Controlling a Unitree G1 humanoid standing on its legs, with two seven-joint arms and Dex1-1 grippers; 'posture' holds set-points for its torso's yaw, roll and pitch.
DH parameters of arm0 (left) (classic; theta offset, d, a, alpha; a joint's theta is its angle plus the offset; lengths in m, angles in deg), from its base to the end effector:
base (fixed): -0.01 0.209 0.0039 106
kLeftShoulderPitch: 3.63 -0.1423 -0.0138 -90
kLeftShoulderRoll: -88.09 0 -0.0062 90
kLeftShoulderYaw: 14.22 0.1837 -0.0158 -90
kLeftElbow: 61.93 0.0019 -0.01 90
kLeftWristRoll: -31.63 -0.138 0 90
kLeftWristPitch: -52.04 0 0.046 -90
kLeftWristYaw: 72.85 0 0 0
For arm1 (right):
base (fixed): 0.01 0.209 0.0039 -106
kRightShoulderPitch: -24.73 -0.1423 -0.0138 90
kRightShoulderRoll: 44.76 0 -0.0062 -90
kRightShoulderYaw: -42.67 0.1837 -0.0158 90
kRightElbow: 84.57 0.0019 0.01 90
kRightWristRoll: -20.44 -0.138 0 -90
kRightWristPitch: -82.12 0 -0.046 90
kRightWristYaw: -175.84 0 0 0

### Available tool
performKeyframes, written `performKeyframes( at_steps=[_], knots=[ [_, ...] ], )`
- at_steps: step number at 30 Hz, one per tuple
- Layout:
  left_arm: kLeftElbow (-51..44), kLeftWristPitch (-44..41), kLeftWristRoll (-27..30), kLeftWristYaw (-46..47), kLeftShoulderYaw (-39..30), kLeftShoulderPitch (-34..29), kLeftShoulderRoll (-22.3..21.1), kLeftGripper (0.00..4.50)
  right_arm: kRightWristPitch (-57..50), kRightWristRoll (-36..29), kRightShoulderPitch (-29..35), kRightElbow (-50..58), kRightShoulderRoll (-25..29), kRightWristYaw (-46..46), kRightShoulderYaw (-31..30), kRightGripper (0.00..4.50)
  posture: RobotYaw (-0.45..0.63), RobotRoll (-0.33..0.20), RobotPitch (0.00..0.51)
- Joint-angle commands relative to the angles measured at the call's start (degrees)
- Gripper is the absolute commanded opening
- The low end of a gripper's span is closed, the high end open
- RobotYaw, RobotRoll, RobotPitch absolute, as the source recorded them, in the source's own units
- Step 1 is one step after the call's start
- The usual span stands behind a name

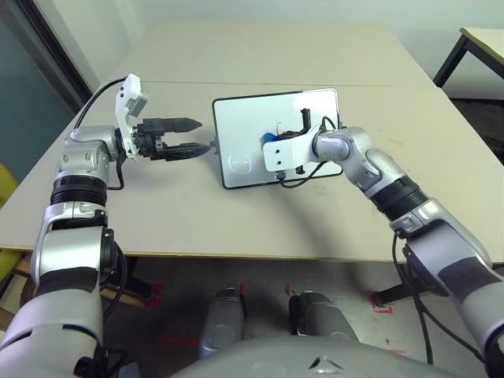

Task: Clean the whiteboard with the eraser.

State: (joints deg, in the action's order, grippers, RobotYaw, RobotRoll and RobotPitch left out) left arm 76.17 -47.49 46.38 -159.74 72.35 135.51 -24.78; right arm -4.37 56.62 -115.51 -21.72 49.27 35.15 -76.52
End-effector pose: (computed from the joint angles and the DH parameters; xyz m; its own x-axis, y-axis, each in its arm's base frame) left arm 0.3234 0.3034 0.1806 0.3740 -0.9020 -0.2157 0.9240 0.3825 0.0029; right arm 0.3276 -0.0983 0.1650 0.6687 0.5768 -0.4693 -0.5067 -0.1084 -0.8553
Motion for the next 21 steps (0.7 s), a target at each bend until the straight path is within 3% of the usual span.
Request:
performKeyframes(
  at_steps=[1, 13, 21],
  knots=[
    [-0.17, 0.13, -0.12, 0.21, 0.07, 0.45, -0.02, 4.50, 0.12, 0.58, 0.62, -1.98, 2.21, -0.22, -0.10, 0.00, 0.16, 0.000, 0.027],
    [1.19, 0.95, -0.53, 0.14, 0.48, 1.59, 0.82, 4.50, 0.61, -0.34, 3.48, -0.98, 10.46, 0.04, 2.12, 0.00, 0.13, 0.000, 0.025],
    [1.66, 1.29, -0.64, 0.02, 0.51, 1.78, 0.66, 4.50, 0.34, -1.08, 2.54, -1.13, 10.91, -0.36, 2.25, 0.00, 0.14, 0.000, 0.023]
  ],
)
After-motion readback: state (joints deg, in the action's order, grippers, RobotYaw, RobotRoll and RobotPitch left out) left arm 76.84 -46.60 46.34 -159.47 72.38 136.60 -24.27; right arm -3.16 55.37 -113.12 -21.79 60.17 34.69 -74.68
